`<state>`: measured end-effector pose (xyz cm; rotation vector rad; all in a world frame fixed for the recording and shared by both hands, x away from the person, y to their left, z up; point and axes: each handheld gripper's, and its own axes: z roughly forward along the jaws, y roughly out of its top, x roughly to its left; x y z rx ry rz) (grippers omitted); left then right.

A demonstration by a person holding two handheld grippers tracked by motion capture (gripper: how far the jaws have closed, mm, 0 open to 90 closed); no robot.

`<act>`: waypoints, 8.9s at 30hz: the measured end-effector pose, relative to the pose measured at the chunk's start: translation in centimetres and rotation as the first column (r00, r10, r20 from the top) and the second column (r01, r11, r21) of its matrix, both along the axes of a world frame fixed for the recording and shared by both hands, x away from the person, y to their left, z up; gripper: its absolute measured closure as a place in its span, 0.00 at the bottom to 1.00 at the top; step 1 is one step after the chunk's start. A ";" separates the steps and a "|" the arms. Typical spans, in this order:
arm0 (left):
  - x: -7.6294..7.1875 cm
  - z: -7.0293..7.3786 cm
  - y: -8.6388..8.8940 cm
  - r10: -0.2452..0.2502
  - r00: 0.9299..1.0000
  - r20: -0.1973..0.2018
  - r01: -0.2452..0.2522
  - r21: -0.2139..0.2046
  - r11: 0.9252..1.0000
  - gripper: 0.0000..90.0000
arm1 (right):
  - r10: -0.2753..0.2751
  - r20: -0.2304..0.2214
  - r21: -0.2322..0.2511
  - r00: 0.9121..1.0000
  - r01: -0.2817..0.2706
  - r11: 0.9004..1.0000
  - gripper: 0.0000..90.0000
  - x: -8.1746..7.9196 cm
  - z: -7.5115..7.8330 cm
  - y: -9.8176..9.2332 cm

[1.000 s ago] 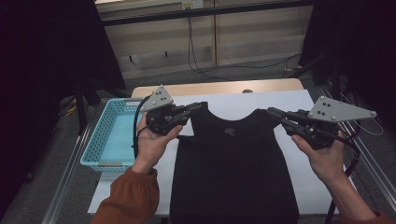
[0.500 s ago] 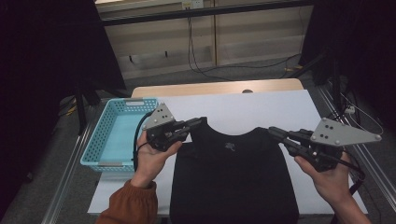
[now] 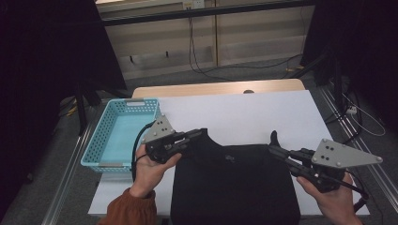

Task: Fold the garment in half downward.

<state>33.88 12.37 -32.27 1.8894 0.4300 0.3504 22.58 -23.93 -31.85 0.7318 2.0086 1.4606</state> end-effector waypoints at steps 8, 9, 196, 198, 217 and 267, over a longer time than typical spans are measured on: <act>-0.1 -3.0 -0.4 -0.013 0.998 -0.057 0.018 0.072 0.997 0.96 | -0.009 -0.088 0.000 0.996 0.009 1.000 0.99 1.0 -3.0 -0.6; -0.1 -3.3 -0.4 -0.014 0.998 -0.063 0.019 0.081 0.997 0.96 | -0.010 -0.099 0.001 0.995 0.010 1.000 0.99 1.2 -3.4 -0.6; 5.8 -12.9 -0.5 0.146 0.960 -0.238 -0.084 0.253 0.964 0.38 | -0.283 -0.481 -0.204 0.830 0.208 0.957 0.96 14.3 -13.9 -6.6; 5.8 -12.9 -0.3 0.150 0.960 -0.237 -0.090 0.249 0.964 0.38 | -0.298 -0.470 -0.195 0.831 0.232 0.953 0.96 14.2 -13.7 -7.1; 7.7 -11.9 1.5 0.268 0.933 -0.242 -0.229 0.179 0.957 0.51 | -0.380 -0.443 -0.208 0.812 0.319 0.925 0.97 14.2 -13.4 -8.4; 7.9 -11.9 1.6 0.289 0.902 -0.321 -0.226 0.219 0.949 0.96 | -0.330 -0.463 -0.147 0.823 0.296 0.944 0.97 14.0 -13.3 -9.5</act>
